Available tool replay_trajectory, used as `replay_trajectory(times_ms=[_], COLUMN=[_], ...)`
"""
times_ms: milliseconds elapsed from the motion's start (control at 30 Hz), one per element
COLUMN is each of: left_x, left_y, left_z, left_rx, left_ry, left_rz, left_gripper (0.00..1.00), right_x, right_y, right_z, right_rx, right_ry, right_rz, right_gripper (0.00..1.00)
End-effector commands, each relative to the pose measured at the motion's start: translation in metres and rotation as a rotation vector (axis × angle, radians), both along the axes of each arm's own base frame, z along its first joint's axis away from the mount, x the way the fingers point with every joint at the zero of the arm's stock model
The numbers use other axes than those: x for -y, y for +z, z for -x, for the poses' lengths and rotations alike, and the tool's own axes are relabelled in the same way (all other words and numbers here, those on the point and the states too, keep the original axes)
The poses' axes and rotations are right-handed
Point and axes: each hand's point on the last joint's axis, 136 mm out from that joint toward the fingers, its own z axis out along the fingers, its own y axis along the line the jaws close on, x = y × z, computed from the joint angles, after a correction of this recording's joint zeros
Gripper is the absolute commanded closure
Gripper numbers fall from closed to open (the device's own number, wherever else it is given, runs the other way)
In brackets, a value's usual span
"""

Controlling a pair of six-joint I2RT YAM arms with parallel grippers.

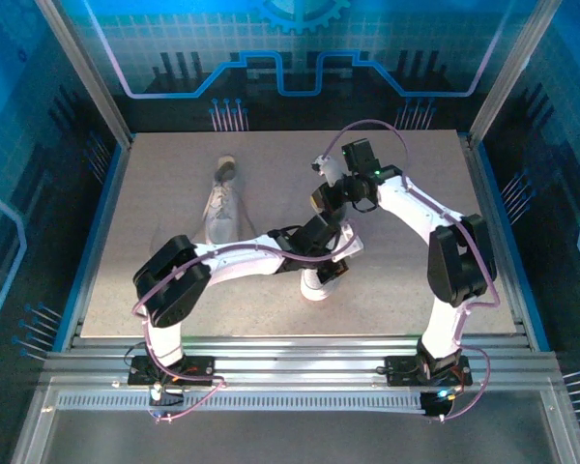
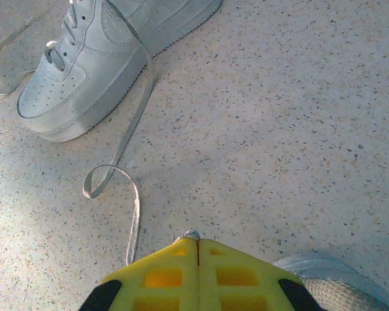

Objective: Tie the shoes

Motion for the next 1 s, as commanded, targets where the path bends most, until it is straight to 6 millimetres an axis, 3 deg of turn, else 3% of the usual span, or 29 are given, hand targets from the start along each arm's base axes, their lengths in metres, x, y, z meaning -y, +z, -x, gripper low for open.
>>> replay_trajectory(times_ms=[0,167,267,300,333,467,667,833,967], left_x=[0.016,0.015,0.01,0.007,0.004,-0.01,-0.032,-0.055,-0.093], left_y=[0.01,0.004,0.01,0.017,0.024,0.062,0.105,0.133,0.136], left_z=[-0.009,-0.013,-0.016,-0.017,-0.018,-0.023,-0.025,-0.039,-0.072], left_rx=[-0.007,0.001,0.049,0.081,0.108,0.227,0.309,0.297,0.138], left_ry=[0.035,0.05,0.06,0.061,0.061,0.083,0.093,0.204,0.404], left_rz=[0.061,0.048,0.046,0.057,0.068,0.11,0.161,0.271,0.314], left_gripper=[1.0,1.0,0.66,0.29,0.01,0.01,0.01,0.01,0.0], right_x=[-0.016,-0.02,-0.019,-0.017,-0.014,0.003,0.042,0.069,0.08], right_y=[0.007,0.006,0.011,0.017,0.024,0.061,0.09,0.079,0.044], right_z=[0.0,-0.002,-0.004,-0.005,-0.006,-0.007,0.002,0.023,0.055], right_rx=[0.016,0.008,0.012,0.025,0.039,0.085,0.085,0.039,-0.017], right_ry=[0.054,0.06,0.036,0.021,0.007,-0.056,-0.156,-0.256,-0.285], right_rz=[-0.032,-0.039,-0.042,-0.043,-0.046,-0.077,-0.115,-0.113,-0.093], right_gripper=[1.0,1.0,0.81,0.72,0.65,0.47,0.39,0.38,0.37])
